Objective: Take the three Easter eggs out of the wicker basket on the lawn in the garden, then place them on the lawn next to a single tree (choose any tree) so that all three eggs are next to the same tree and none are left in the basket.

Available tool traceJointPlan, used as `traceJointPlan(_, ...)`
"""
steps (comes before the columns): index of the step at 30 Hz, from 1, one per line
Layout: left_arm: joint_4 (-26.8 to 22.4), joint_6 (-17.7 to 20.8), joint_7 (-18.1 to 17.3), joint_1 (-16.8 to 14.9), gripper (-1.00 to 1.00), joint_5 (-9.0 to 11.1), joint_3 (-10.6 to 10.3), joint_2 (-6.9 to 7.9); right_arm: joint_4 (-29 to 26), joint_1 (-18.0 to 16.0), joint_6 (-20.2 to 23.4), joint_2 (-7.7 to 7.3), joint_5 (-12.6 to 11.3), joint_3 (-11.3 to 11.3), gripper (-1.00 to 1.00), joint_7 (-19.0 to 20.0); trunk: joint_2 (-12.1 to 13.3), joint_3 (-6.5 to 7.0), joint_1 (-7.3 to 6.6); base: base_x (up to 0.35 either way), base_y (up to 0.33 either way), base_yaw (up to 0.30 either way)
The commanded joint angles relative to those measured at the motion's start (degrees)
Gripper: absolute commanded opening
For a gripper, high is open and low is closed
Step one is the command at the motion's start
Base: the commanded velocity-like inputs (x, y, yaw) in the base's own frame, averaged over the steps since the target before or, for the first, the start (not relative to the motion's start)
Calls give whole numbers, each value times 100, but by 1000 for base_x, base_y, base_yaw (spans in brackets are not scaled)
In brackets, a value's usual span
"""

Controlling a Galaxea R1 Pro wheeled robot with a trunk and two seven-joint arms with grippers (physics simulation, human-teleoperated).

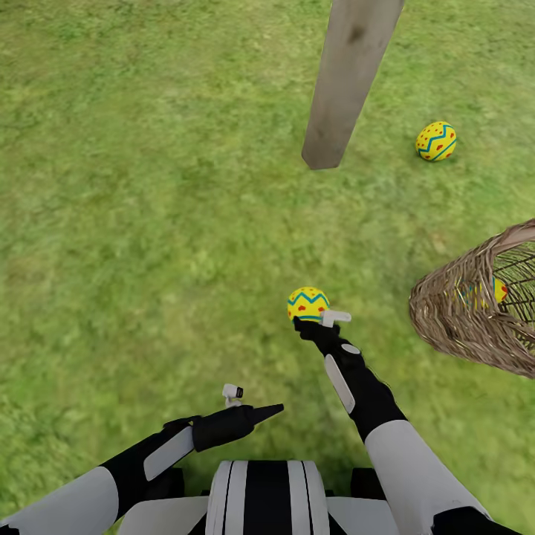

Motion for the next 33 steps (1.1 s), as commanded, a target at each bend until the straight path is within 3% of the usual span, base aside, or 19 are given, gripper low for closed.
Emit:
traceJointPlan(1,-3,55,-14,-6,100,60,-28,5,-13,-1,23,-5,-58,18,100,-44,-1,-2,-1,0,0,0)
traceJointPlan(18,6,57,-16,-6,100,60,-19,22,-60,-1,23,-12,-67,18,100,-36,-1,20,-1,0,0,0)
traceJointPlan(29,44,85,-1,-6,100,68,-3,55,-35,-1,23,-3,-59,23,100,-44,440,319,-242,0,0,0)
traceJointPlan(33,50,85,10,-6,100,61,99,58,-34,-1,23,-3,-58,26,100,-44,600,428,-330,0,0,0)
